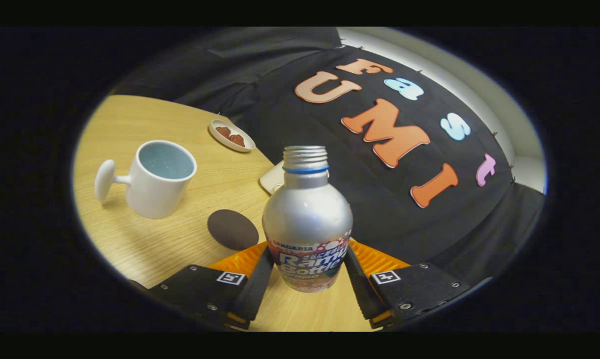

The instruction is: Take the bottle from table, then pour the juice into the cup, finally place the bottle on the coaster

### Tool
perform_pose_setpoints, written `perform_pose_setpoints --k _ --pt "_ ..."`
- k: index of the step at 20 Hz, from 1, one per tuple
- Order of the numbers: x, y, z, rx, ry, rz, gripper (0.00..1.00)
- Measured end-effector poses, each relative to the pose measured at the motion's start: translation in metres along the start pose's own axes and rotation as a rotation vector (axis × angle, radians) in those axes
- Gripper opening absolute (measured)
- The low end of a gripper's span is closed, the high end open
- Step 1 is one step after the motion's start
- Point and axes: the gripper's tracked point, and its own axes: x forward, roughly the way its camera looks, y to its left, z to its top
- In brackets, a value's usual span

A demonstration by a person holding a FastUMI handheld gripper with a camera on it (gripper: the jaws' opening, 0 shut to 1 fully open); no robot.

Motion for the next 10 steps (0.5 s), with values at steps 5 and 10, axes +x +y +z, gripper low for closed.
perform_pose_setpoints --k 5,10 --pt "0.0037 0.0036 0.0078 -0.166 -0.027 -0.028 0.77" --pt "0.008 0.0063 0.0117 -0.31 -0.049 -0.055 0.77"
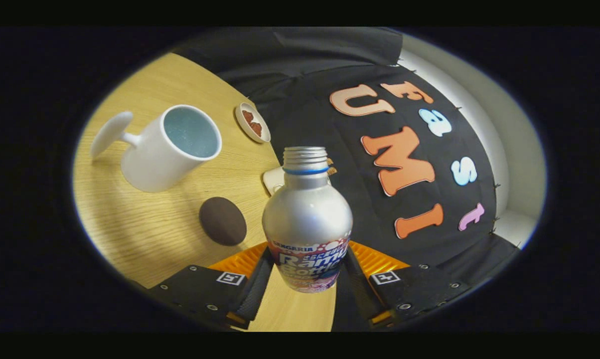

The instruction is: Take the bottle from table, then pour the juice into the cup, finally place the bottle on the coaster

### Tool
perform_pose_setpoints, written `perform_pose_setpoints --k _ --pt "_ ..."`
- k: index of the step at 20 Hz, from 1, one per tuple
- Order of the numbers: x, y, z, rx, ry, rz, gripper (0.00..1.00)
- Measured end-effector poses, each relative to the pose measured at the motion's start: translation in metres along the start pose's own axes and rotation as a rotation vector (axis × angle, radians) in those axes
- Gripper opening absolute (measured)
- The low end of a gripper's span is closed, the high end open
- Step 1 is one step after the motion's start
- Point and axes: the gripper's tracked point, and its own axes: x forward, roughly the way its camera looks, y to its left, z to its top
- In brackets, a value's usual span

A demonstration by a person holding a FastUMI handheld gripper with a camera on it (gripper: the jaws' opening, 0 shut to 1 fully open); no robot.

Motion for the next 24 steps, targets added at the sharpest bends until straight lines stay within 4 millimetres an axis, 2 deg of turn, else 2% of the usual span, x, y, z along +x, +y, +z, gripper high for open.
perform_pose_setpoints --k 5,12,20,24 --pt "0.002 -0.002 0.005 -0.092 -0.011 -0.009 0.77" --pt "0.002 -0.022 0.027 -0.249 -0.054 -0.086 0.77" --pt "0.003 -0.017 0.05 -0.425 -0.09 -0.128 0.77" --pt "0.005 -0.013 0.052 -0.486 -0.091 -0.135 0.77"
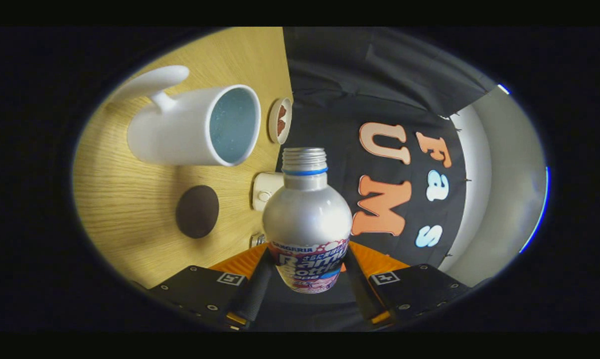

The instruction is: Take the bottle from table, then pour the juice into the cup, finally place the bottle on the coaster

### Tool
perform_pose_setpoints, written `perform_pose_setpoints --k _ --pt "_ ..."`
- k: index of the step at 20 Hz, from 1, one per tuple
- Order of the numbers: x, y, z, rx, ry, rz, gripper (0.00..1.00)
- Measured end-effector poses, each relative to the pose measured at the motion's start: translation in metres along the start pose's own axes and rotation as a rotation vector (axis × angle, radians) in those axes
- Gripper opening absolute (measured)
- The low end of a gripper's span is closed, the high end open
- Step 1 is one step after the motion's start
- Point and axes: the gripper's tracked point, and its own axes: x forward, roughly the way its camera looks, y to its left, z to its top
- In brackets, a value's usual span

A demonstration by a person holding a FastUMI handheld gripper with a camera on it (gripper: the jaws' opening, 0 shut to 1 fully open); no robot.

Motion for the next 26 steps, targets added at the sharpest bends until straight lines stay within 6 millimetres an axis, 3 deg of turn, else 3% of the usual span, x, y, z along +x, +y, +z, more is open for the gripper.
perform_pose_setpoints --k 26 --pt "0.0042 -0.0028 0.0017 -0.161 -0.016 -0.013 0.76"
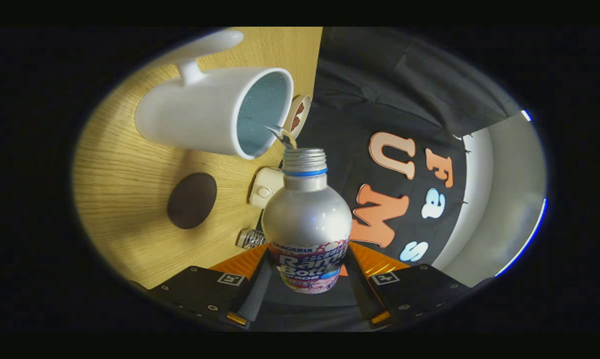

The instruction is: Take the bottle from table, then pour the juice into the cup, finally place the bottle on the coaster

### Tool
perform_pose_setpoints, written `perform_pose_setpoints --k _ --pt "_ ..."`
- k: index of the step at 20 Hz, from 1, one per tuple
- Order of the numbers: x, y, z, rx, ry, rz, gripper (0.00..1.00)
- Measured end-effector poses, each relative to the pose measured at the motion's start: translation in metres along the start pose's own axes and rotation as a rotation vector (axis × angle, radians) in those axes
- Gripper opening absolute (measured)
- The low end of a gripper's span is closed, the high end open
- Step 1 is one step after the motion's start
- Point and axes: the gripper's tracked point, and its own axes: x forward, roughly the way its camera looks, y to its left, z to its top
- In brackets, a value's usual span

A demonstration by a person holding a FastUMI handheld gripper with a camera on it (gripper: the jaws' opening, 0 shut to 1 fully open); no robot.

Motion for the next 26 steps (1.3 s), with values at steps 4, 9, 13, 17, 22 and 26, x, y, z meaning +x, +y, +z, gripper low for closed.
perform_pose_setpoints --k 4,9,13,17,22,26 --pt "-0.003 0.0 0.0 -0.017 -0.002 -0.008 0.76" --pt "-0.002 0.001 -0.002 -0.036 -0.002 -0.003 0.76" --pt "-0.002 0.0 -0.005 -0.046 0.002 0.006 0.76" --pt "-0.002 -0.002 -0.008 -0.068 0.002 0.01 0.76" --pt "-0.001 -0.006 -0.012 -0.094 -0.002 0.018 0.76" --pt "0.0 -0.014 -0.01 -0.117 -0.007 0.015 0.76"
